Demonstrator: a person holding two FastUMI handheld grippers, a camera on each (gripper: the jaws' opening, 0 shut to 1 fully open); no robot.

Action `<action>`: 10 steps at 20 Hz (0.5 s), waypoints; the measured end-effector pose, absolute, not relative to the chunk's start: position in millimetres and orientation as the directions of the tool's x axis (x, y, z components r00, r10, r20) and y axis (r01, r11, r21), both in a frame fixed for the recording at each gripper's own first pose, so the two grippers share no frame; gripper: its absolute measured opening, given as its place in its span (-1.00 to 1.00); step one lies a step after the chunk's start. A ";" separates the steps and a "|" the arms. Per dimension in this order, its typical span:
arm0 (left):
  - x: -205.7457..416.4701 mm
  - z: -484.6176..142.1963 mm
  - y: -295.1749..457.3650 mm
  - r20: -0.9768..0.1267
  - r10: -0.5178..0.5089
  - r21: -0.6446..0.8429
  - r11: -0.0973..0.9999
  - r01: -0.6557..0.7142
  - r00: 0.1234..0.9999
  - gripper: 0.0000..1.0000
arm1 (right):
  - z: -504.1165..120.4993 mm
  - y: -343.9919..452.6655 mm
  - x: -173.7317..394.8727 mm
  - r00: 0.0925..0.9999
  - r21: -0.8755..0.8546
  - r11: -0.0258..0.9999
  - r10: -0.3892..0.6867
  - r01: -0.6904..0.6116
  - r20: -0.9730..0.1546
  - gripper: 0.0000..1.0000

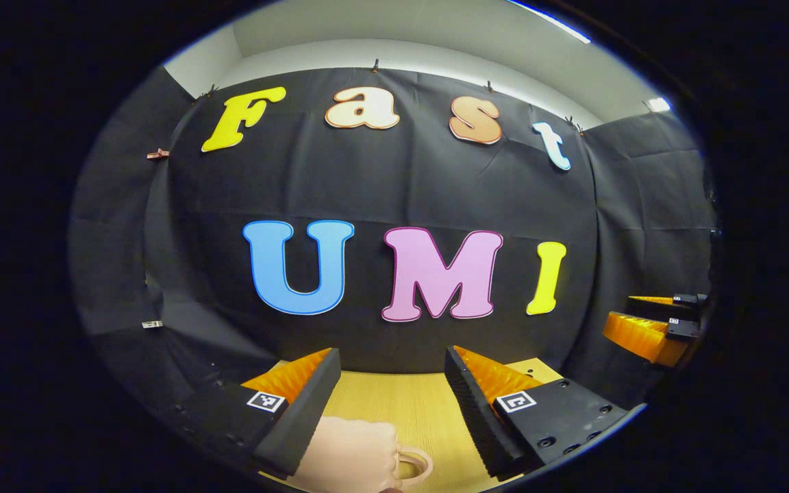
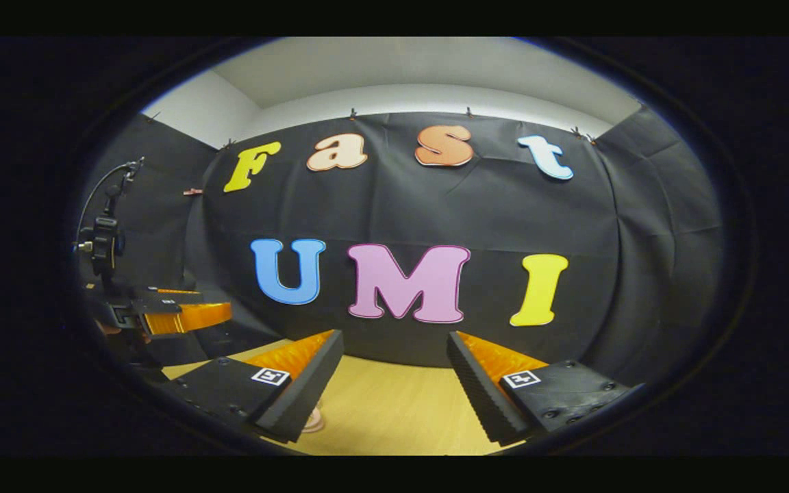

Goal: First open the suitcase, pack the skin care products into it, and then close the suitcase.

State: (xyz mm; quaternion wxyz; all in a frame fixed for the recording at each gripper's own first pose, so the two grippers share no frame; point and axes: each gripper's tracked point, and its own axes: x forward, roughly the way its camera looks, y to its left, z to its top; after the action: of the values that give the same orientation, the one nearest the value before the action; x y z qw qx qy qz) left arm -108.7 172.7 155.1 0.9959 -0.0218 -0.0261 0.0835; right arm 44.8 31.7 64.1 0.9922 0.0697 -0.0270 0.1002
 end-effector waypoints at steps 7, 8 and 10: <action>-115.6 149.4 176.6 0.030 0.165 -0.066 0.984 -0.163 0.986 0.92 | 67.9 26.2 39.4 0.983 0.148 0.974 0.157 -0.170 0.096 0.92; -117.6 150.4 178.5 0.029 0.169 -0.069 0.984 -0.166 0.985 0.84 | 65.8 25.9 38.6 0.984 0.152 0.975 0.152 -0.165 0.093 0.92; -117.1 152.8 179.8 0.036 0.172 -0.071 0.983 -0.169 0.984 0.93 | 64.1 23.4 36.5 0.985 0.153 0.976 0.145 -0.158 0.089 0.93</action>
State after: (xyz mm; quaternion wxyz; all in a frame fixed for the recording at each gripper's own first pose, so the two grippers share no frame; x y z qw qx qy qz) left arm -117.1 179.8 152.8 0.9955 -0.0338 -0.0210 0.0856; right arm 36.5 23.4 64.1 0.9931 0.0802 -0.0385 0.0762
